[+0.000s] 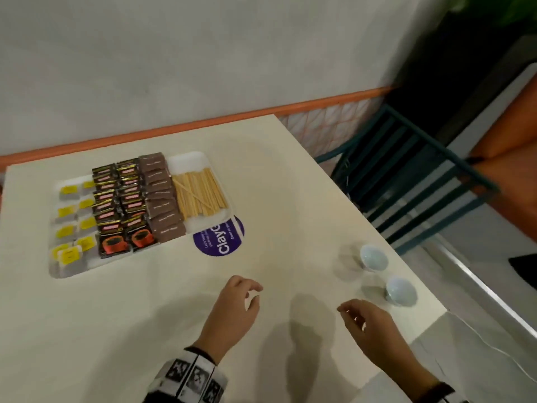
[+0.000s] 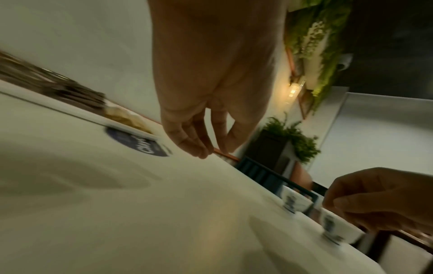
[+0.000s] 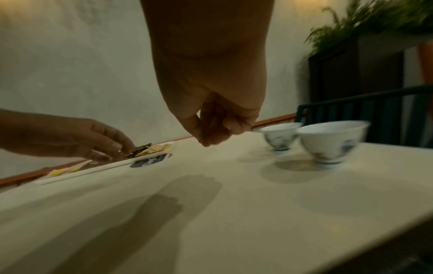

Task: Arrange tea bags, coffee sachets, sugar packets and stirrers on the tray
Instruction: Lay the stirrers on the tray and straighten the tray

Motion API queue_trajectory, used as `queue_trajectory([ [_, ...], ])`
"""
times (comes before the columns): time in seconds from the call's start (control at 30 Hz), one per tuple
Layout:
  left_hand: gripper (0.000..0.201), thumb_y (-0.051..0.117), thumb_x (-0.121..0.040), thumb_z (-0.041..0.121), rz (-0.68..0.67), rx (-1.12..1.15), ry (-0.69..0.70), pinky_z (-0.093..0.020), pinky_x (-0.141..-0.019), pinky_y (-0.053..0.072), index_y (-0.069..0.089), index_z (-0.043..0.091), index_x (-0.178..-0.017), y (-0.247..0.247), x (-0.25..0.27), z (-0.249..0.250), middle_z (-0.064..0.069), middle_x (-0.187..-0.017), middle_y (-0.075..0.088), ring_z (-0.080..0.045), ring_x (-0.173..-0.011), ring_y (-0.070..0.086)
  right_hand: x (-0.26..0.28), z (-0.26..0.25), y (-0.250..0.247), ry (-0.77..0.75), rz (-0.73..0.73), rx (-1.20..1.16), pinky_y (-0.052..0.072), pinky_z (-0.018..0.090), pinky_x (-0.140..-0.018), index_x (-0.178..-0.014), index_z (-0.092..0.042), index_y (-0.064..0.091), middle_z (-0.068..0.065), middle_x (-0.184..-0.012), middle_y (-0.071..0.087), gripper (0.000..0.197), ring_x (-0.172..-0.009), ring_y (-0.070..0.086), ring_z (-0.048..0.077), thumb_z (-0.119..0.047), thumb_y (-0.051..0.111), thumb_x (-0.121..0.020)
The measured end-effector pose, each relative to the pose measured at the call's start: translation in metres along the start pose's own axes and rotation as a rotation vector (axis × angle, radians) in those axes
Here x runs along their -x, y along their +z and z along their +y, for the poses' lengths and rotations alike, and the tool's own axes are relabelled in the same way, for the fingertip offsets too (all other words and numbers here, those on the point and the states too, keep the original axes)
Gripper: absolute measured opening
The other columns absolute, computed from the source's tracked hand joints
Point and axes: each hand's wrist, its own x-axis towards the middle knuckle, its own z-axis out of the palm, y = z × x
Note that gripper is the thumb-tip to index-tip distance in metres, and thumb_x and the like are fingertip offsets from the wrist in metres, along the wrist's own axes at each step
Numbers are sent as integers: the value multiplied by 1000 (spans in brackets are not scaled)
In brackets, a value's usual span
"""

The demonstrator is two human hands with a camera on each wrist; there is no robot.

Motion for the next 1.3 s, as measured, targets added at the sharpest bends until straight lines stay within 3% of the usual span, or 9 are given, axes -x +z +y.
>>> queue_trajectory([
  [0.13,20,50,-91,19,-131,-85,126,-8,-79,34,58,23,-110,41,-21,44,10,-108,44,-7,-101,50,24,50,-22,1,292,97,38,10,-64,-90,-18,68,-9,-76,57,18,-66,48,2,-10,74,-75],
  [0.23,27,48,-92,21,-213,-151,175,-13,-88,34,54,20,-119,75,-39,80,4,-120,44,-11,-110,47,24,76,-34,-8,420,161,44,27,-76,-98,-14,65,4,-92,63,36,-83,55,20,-12,81,-66],
  [0.37,44,48,-91,19,-269,-249,210,-26,-100,35,41,17,-134,122,-66,127,-3,-137,35,-20,-121,42,5,102,-47,39,309,116,37,31,-94,-124,-15,52,11,-124,56,66,-111,53,29,-33,80,-68],
  [0.5,64,53,-91,19,-265,-371,202,-30,-110,25,20,19,-146,160,-94,156,-8,-153,13,-24,-139,23,-19,122,-52,34,118,67,28,24,-106,-144,-22,26,0,-148,30,83,-133,32,19,-51,65,-77],
  [0.63,81,59,-88,26,-336,-474,153,-38,-116,18,6,20,-149,181,-121,160,-7,-158,5,-26,-144,9,-33,137,-58,0,8,22,33,20,-104,-144,-25,23,-5,-146,34,81,-128,36,13,-47,65,-79],
  [0.83,75,61,-87,31,-314,-444,141,-32,-107,33,20,16,-147,181,-137,170,-5,-147,31,-22,-130,35,-43,155,-69,-112,-75,-28,31,7,-90,-140,-26,30,-8,-140,40,77,-119,42,6,-48,68,-76],
  [0.97,73,62,-85,35,-252,-336,69,-26,-104,32,25,16,-145,167,-130,164,-4,-142,34,-20,-127,36,-62,155,-91,-169,-115,-57,30,9,-91,-136,-29,35,-13,-134,42,76,-111,38,0,-55,67,-73],
  [1.1,70,60,-86,35,-145,-285,-36,-21,-102,29,26,18,-145,134,-124,142,-1,-139,33,-18,-126,35,-108,127,-117,-224,-91,-49,33,16,-95,-138,-23,34,-6,-136,41,80,-112,41,5,-45,73,-72],
  [1.3,74,67,-79,31,86,-89,-198,-9,-92,25,28,25,-142,70,-128,104,6,-132,33,-11,-123,38,-210,37,-120,-425,-42,2,32,17,-86,-133,-14,42,3,-126,47,77,-99,41,7,-35,79,-69],
])
